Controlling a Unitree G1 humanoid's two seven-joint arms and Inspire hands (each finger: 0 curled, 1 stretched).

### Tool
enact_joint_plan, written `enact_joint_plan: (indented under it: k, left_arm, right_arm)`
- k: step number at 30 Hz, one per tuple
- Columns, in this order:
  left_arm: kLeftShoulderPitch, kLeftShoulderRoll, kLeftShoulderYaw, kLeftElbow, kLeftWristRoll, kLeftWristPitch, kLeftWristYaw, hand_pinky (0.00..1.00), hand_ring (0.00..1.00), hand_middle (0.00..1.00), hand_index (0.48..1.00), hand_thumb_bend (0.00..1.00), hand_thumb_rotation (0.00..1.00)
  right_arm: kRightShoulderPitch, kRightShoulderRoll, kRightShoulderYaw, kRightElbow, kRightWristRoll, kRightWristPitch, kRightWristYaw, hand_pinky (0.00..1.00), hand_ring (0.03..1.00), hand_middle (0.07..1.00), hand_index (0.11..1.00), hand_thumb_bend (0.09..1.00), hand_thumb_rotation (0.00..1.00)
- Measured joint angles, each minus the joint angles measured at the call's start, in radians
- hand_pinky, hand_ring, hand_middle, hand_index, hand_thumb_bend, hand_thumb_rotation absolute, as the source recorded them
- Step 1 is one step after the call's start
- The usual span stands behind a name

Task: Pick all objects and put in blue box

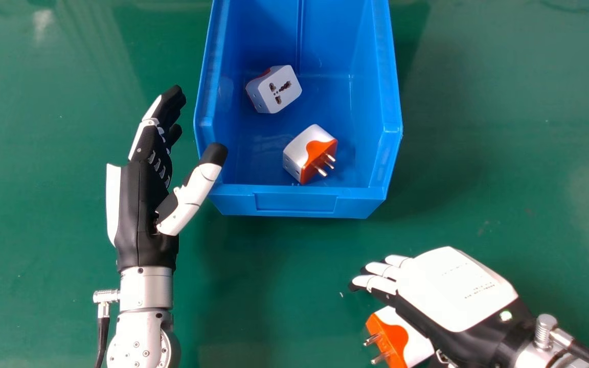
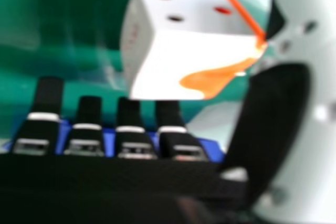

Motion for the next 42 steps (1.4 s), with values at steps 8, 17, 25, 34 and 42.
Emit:
enact_joint_plan:
  k: [8,17,25,34,42]
  left_arm:
    - [0.0,0.0,0.0,0.001,0.002,-0.002,0.004,0.93,0.93,0.89,0.848,0.79,0.49]
    - [-0.002,0.0,0.0,0.002,0.007,-0.008,0.004,0.92,0.93,0.89,0.849,0.79,0.49]
    - [-0.002,-0.001,0.0,0.002,0.007,-0.009,0.005,0.92,0.92,0.89,0.846,0.79,0.49]
    - [-0.002,-0.001,0.0,0.002,-0.001,-0.008,-0.003,0.92,0.92,0.89,0.847,0.78,0.49]
    - [-0.003,0.0,0.0,0.003,0.008,-0.009,0.009,0.92,0.92,0.89,0.846,0.79,0.49]
  right_arm:
    - [-0.022,0.004,0.029,0.03,-0.007,0.005,-0.019,0.66,0.862,0.878,0.832,0.815,0.19]
    - [-0.043,0.005,0.049,0.038,-0.006,0.004,-0.019,0.62,0.846,0.87,0.819,0.817,0.17]
    - [-0.043,0.0,0.056,0.04,-0.005,0.004,-0.019,0.6,0.835,0.858,0.805,0.803,0.17]
    - [-0.052,0.005,0.063,0.094,-0.023,-0.019,-0.111,0.5,0.736,0.791,0.74,0.696,0.1]
    - [-0.066,0.038,0.067,0.181,-0.042,-0.04,-0.303,0.33,0.549,0.632,0.633,0.603,0.05]
